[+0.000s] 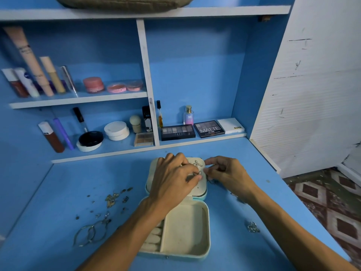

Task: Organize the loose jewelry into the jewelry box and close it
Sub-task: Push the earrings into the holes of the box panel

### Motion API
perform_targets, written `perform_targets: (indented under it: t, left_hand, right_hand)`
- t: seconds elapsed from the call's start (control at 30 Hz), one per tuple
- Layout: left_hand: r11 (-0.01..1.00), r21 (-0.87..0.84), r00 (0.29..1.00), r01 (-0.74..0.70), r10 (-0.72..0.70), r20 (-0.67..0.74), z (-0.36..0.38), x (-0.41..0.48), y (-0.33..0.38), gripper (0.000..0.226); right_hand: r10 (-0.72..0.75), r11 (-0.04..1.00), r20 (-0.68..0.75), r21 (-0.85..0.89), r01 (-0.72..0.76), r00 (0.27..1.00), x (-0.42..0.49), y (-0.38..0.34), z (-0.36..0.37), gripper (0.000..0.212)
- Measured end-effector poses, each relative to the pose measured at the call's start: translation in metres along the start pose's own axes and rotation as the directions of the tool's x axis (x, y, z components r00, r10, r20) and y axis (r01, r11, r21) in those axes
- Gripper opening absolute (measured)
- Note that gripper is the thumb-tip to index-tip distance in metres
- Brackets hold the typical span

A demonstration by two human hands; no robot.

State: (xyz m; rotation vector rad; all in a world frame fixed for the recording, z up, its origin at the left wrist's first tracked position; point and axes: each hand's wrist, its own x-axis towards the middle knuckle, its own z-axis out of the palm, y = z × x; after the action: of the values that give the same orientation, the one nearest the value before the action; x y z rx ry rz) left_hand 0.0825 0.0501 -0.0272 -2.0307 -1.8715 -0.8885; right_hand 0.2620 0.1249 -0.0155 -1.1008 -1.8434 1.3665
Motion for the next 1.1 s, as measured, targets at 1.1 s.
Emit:
perform_targets:
  t: [1.1]
  left_hand:
    - [0.871,0.036,0.863,0.49,-0.49,0.12,-0.121,-0.124,-0.118,0.011]
  right_hand:
    - [-0.432,0.741,-0.021,-0.578,0.341,0.902,0.01,-0.025,0.067,0.017]
